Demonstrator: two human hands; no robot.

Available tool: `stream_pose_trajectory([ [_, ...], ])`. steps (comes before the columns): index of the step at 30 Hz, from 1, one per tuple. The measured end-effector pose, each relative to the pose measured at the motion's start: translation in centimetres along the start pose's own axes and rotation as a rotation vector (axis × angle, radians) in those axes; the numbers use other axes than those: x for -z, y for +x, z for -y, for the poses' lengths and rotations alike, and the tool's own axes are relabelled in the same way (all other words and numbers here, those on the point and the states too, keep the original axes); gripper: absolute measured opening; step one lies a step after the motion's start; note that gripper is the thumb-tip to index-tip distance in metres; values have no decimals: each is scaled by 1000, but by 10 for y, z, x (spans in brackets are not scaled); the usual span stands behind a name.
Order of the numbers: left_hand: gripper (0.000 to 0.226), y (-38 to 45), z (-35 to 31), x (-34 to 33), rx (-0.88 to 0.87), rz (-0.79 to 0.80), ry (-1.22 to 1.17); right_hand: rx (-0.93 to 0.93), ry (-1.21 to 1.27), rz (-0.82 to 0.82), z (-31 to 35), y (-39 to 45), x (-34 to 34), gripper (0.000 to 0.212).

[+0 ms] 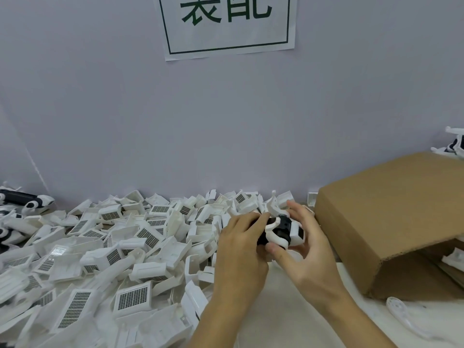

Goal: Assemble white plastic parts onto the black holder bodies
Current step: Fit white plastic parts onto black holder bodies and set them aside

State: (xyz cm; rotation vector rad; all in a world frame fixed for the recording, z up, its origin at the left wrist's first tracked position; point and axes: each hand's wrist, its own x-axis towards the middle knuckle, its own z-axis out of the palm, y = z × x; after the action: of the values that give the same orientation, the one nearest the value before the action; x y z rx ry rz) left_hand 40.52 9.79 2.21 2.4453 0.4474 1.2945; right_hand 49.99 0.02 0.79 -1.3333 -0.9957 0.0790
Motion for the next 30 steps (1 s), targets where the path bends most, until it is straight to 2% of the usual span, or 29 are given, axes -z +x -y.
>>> stream_pose_trajectory([
  [2,53,-1,0,0,-18,52,10,-40,-38,-1,2,2,3,70],
  [4,50,-2,1,-1,-7,125,22,-76,-74,-7,2,4,5,58],
  [8,22,-5,2,-1,36,225,11,-144,-99,-61,2,7,6,48],
  [9,20,-5,1,-1,32,233,13,-163,-91,-69,2,7,6,47],
  [14,21,-5,1,0,16,265,24,-205,-76,-75,1,8,8,50],
  [16,29,-5,2,0,9,256,16,-206,-57,-77,1,9,6,52],
  [18,41,-5,1,0,43,244,-26,-191,-17,-89,1,9,5,59],
  [19,41,-4,0,0,68,223,-61,-182,26,-80,1,8,4,66],
  [21,27,-2,-2,1,131,126,-164,-190,167,-39,0,5,2,72],
  [23,23,2,-3,3,248,-12,-328,-191,245,-40,0,3,1,64],
  [25,19,8,-3,7,415,-121,-571,-189,218,-92,-1,2,0,54],
  [27,17,13,-6,11,576,-145,-789,-205,176,-126,-4,2,-1,41],
  [30,28,19,-9,17,791,-139,-1020,-221,144,-147,-6,2,-2,30],
])
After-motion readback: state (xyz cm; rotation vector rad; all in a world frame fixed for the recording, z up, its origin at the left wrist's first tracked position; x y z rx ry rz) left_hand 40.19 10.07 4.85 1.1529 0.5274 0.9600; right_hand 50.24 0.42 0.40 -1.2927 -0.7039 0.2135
